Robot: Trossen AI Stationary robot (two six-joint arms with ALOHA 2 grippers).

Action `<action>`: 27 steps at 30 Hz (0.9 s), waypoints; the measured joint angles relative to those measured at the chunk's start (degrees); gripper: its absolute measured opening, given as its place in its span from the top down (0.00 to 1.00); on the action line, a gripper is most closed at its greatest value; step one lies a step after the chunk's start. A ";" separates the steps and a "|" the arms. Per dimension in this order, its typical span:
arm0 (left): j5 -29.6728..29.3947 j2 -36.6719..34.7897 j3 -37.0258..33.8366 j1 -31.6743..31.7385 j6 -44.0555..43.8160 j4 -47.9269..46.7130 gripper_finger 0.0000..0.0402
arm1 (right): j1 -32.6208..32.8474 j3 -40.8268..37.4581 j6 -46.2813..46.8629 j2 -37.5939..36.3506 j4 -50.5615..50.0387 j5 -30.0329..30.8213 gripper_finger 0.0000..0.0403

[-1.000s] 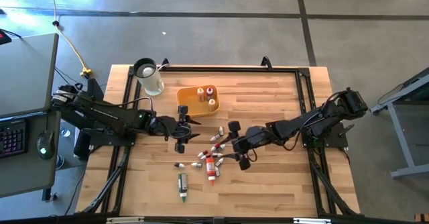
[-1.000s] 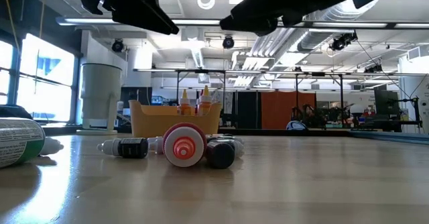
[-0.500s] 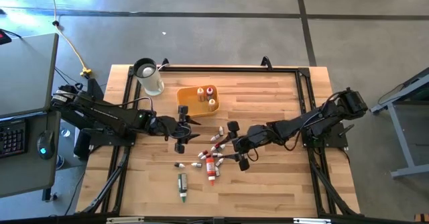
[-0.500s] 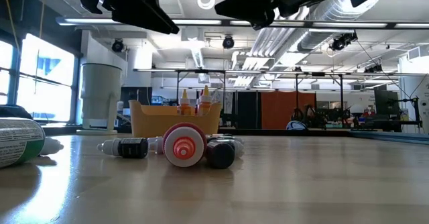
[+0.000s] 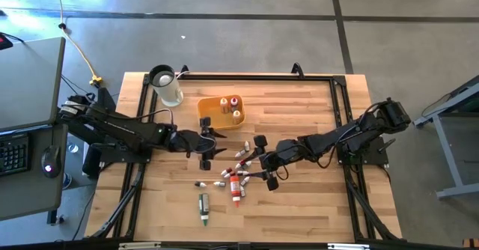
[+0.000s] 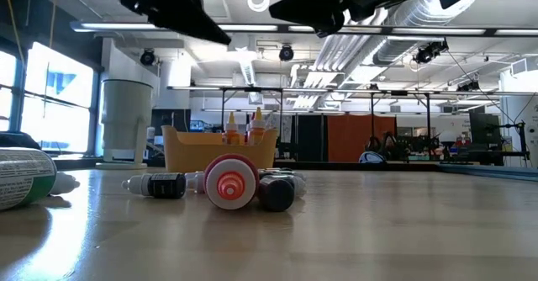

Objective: Pick & Place food coloring
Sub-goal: Put the large green food coloring bottle into the yellow bin

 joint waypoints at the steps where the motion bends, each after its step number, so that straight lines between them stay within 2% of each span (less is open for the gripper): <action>1: 0.15 0.05 -0.14 -0.03 0.00 -0.68 0.52 | 0.00 0.00 0.00 0.00 0.07 0.00 0.47; 9: 7.66 2.06 0.03 -0.04 0.50 1.73 0.52 | -0.04 0.00 0.00 0.00 0.16 0.02 0.47; 14: 14.23 2.56 -0.03 -0.15 0.30 -0.53 0.52 | -0.02 0.00 0.00 0.00 -0.09 0.04 0.47; 20: 22.16 3.13 -0.14 -0.11 -2.50 -7.51 0.52 | -0.02 0.00 -0.01 0.00 -0.30 0.07 0.47; 24: 29.66 3.22 -0.11 -0.67 -1.82 -9.22 0.52 | -0.02 0.00 0.00 0.00 -0.58 0.11 0.47; 27: 33.15 3.22 -0.03 -2.20 1.57 -10.94 0.52 | -0.02 0.00 -0.02 0.00 -0.58 0.13 0.47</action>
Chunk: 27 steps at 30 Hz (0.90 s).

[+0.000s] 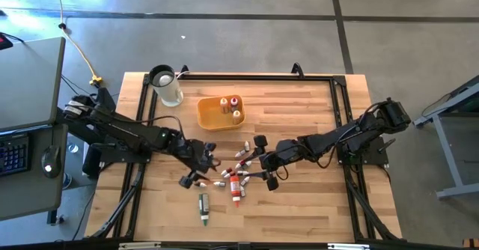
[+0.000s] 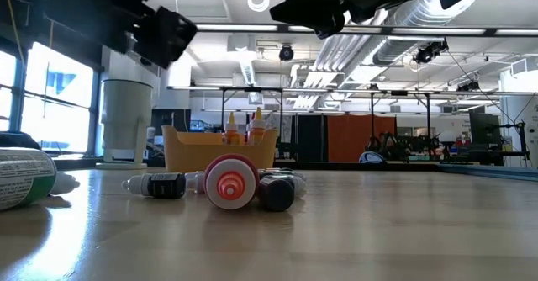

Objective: Pick & Place food coloring
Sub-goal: Put the large green food coloring bottle into the yellow bin

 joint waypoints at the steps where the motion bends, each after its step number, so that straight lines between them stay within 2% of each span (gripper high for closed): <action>1: 0.05 0.00 0.50 -0.84 1.07 -1.78 0.52 | 0.00 0.00 0.00 0.00 0.00 0.00 0.47; 3: -1.74 0.02 3.03 -2.69 1.98 -7.64 0.52 | 0.00 0.00 0.00 0.00 0.02 -0.01 0.47; 7: -9.40 1.45 10.60 -6.80 1.19 -23.71 0.52 | 0.00 0.00 0.00 0.00 -0.07 -0.02 0.47; 9: -10.58 1.93 13.36 -8.65 -0.64 -28.73 0.52 | 0.00 0.00 0.00 0.00 -0.07 -0.02 0.47; 15: -5.65 5.19 15.18 -13.64 -1.01 -25.49 0.52 | 0.00 0.00 0.00 0.00 -1.50 -0.09 0.47; 21: -5.78 11.35 15.13 -18.17 2.65 -24.52 0.52 | 0.00 0.00 0.00 0.04 -2.67 -0.09 0.47; 27: -5.72 16.49 15.16 -20.14 6.83 -16.26 0.52 | 0.00 0.00 -0.27 0.04 -2.93 -0.08 0.47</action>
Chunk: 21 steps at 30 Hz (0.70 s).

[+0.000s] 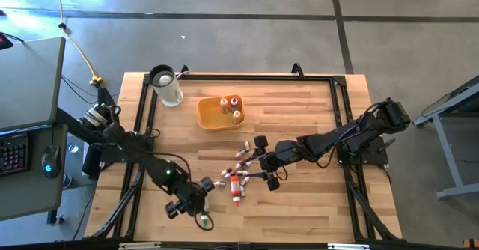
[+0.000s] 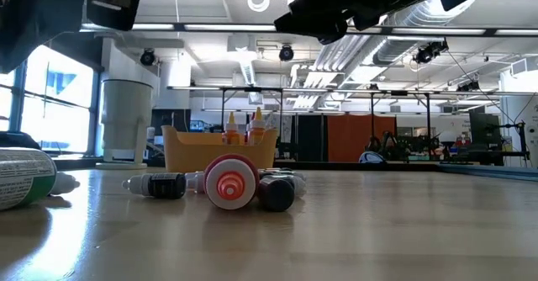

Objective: Pick & Place food coloring
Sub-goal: Put the large green food coloring bottle into the yellow bin

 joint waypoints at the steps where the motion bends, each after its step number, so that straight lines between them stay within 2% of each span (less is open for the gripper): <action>1: 0.06 0.47 0.04 -0.04 0.80 0.98 0.52 | -0.01 0.00 -0.03 0.00 0.03 0.01 0.47; 7: 1.42 2.81 -0.03 0.17 1.63 3.04 0.52 | -0.39 0.00 -0.71 0.00 0.48 0.24 0.47; 12: 1.31 5.80 0.06 0.16 5.57 6.90 0.52 | -0.80 0.00 -7.00 0.00 1.25 0.78 0.47; 15: 0.90 7.40 -0.03 0.18 7.01 6.03 0.52 | -1.14 0.00 -9.05 0.00 1.65 0.77 0.47; 21: -3.10 9.26 0.01 0.18 7.67 4.49 0.52 | -2.07 0.00 -9.21 0.00 1.77 0.76 0.47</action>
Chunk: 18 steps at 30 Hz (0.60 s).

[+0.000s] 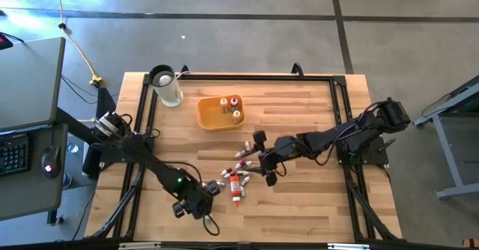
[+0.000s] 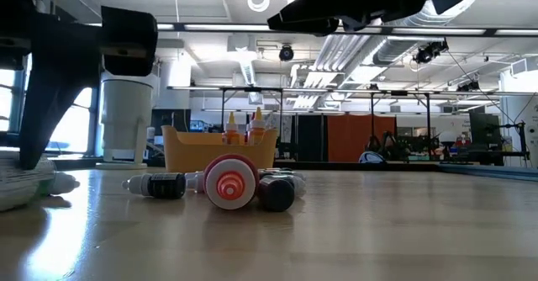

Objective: Pick & Place food coloring
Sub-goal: Put the large green food coloring bottle into the yellow bin

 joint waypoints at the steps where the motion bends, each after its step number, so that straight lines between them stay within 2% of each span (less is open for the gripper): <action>1: -0.07 0.00 -0.04 0.04 -0.02 -0.25 0.52 | -0.17 0.00 0.02 0.00 0.02 0.00 0.47; 8: -0.72 -0.02 -0.02 0.02 -0.61 0.76 0.52 | -0.18 0.00 2.86 0.00 -0.05 -0.02 0.47; 18: 0.10 2.47 -0.08 2.31 -9.64 1.96 0.54 | -0.16 0.00 4.94 0.00 -0.14 -0.04 0.47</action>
